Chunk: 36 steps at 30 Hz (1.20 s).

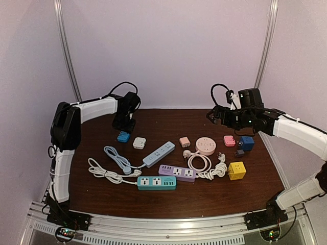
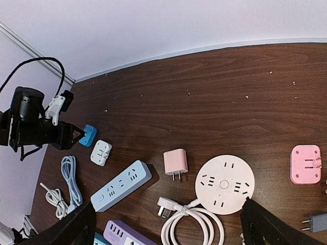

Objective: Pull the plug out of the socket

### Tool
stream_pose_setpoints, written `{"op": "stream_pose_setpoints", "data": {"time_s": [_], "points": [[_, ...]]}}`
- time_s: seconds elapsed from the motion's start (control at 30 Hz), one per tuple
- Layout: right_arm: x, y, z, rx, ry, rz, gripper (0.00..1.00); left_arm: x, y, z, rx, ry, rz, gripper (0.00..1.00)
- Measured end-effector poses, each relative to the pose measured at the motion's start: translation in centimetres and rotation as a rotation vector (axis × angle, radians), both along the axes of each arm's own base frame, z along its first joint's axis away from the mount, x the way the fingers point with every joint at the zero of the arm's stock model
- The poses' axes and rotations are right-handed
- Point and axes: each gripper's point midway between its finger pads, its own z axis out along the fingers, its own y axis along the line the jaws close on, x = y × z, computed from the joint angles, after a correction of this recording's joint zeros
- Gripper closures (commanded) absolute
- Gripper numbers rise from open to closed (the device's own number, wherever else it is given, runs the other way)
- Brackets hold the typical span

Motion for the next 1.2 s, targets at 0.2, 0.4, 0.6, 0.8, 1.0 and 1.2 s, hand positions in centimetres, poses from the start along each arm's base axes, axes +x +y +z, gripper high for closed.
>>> {"op": "stream_pose_setpoints", "data": {"time_s": [0.2,0.4,0.6,0.8,1.0,1.2], "points": [[0.2,-0.3,-0.1,-0.011,-0.003,-0.017,0.0,-0.2,-1.0,1.9,-0.082,-0.039,-0.027,0.39],[0.4,-0.8,-0.3,-0.028,-0.006,-0.043,0.0,-1.2,-2.1,4.9,-0.203,-0.097,-0.067,0.37],[0.4,-1.7,-1.8,-0.06,0.004,-0.082,0.0,-2.2,-3.1,8.5,-0.325,-0.18,-0.113,0.32],[0.1,-2.8,-2.4,-0.083,-0.006,-0.123,0.0,-4.2,-3.3,12.1,-0.428,-0.259,-0.159,0.11],[-0.1,-3.9,-1.5,-0.08,-0.078,-0.172,0.0,-6.8,-2.3,15.8,-0.506,-0.371,-0.185,0.02],[-0.7,-5.9,-1.8,-0.131,-0.211,-0.216,0.0,-8.3,0.4,16.8,-0.538,-0.456,-0.159,0.02]]}}
